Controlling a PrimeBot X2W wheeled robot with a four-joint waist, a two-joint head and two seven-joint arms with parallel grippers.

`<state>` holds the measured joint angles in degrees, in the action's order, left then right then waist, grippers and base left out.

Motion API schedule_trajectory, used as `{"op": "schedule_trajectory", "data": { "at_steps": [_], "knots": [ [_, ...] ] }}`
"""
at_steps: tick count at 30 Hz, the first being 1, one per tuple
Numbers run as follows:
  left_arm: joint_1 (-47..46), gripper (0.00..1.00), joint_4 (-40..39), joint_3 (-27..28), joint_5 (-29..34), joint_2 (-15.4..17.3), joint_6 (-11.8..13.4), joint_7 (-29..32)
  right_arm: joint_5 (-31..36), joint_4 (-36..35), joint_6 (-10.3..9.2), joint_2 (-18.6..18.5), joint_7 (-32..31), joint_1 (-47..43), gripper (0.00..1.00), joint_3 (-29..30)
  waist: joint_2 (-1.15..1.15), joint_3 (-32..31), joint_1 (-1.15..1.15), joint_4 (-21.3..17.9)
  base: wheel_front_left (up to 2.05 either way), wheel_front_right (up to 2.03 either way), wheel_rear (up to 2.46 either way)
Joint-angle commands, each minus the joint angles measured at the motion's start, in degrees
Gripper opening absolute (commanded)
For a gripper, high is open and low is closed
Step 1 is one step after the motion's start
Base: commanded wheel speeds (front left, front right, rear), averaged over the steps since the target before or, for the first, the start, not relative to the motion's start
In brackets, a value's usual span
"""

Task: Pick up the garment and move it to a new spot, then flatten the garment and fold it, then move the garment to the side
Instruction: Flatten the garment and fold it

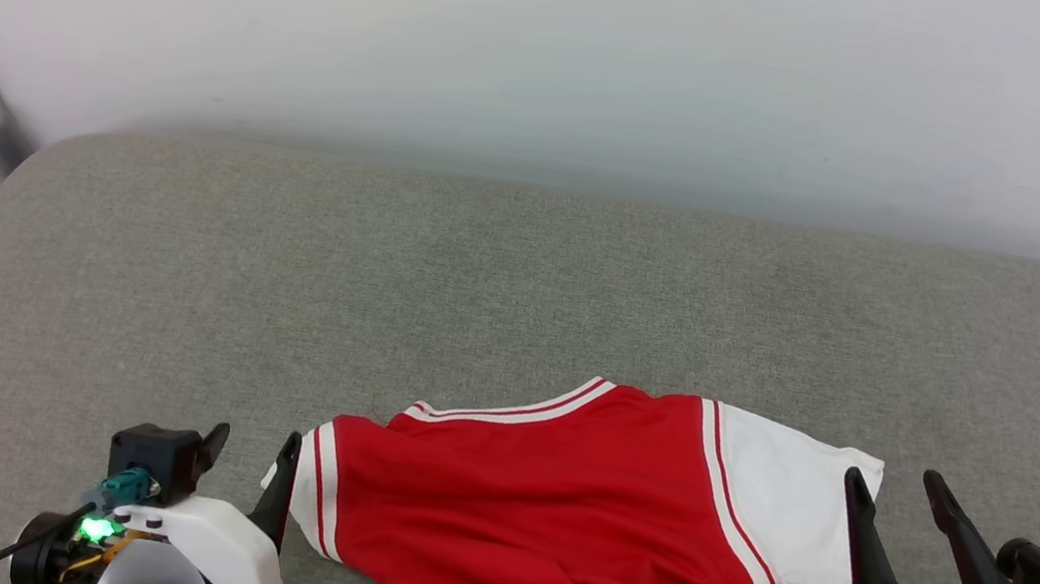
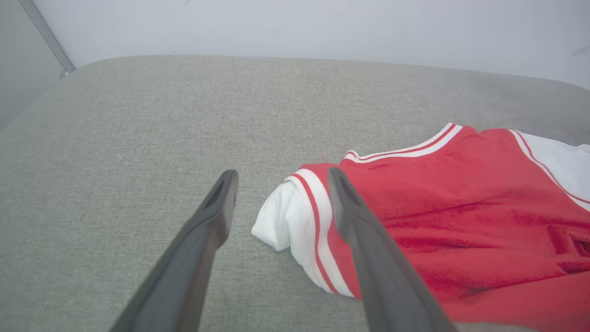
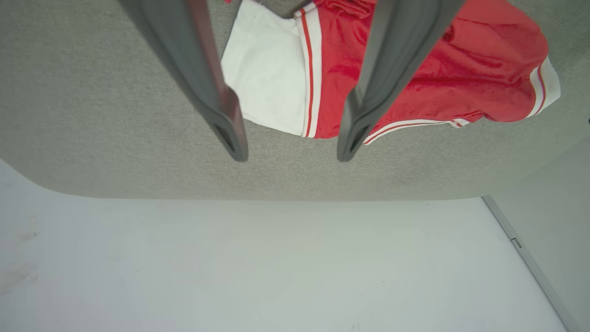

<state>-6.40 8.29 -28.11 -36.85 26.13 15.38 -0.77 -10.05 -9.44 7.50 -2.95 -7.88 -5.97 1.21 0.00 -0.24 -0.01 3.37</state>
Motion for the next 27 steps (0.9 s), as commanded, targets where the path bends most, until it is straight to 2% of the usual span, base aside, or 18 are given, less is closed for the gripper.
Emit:
{"op": "schedule_trajectory", "data": {
  "at_steps": [1, 5, 9, 14, 19, 27],
  "knots": [
    [-0.22, 1.0, -0.31, 0.23, 0.46, -0.02, 0.24, -0.42, -0.13, -0.37, -0.02, 0.12, -0.01, -0.39, 1.0, 0.05, 0.0, -0.02, 0.01, -0.02, 0.0, 0.0, 0.0],
    [-3.66, 1.0, -1.09, 0.23, 0.9, 0.54, -0.92, -0.41, -0.05, -1.08, -0.02, 0.12, -0.56, -0.43, 1.0, 0.24, 0.0, 0.91, 0.01, -0.15, 0.0, 0.0, 0.0],
    [-9.54, 1.0, -0.59, -1.2, 0.44, 0.82, -4.96, 2.53, 0.44, -2.12, -0.02, 0.12, -0.99, 1.1, 1.0, 0.11, 0.0, 3.82, 0.01, -0.9, 0.0, 0.0, 0.0],
    [-17.3, 1.0, 2.45, -5.41, -0.68, 1.79, -12.01, 12.11, 0.33, -2.17, -0.02, 0.12, -0.91, 2.87, 1.0, -0.1, 0.0, 8.02, 0.01, -2.2, 0.0, 0.0, 0.0],
    [-22.85, 1.0, 7.74, -8.65, -2.47, 3.26, -17.54, 22.42, -0.31, -1.06, -0.02, 0.12, -0.5, 4.17, 1.0, -0.41, 0.0, 11.33, 0.01, -3.73, 0.0, 0.0, 0.0],
    [-28.35, 1.0, 14.95, -13.15, -4.03, 3.33, -21.46, 32.68, -1.71, 1.12, -0.02, 0.12, 1.07, 6.15, 1.0, -1.08, 0.0, 15.1, 0.01, -5.61, 0.0, 0.0, 0.0]
  ]
}}
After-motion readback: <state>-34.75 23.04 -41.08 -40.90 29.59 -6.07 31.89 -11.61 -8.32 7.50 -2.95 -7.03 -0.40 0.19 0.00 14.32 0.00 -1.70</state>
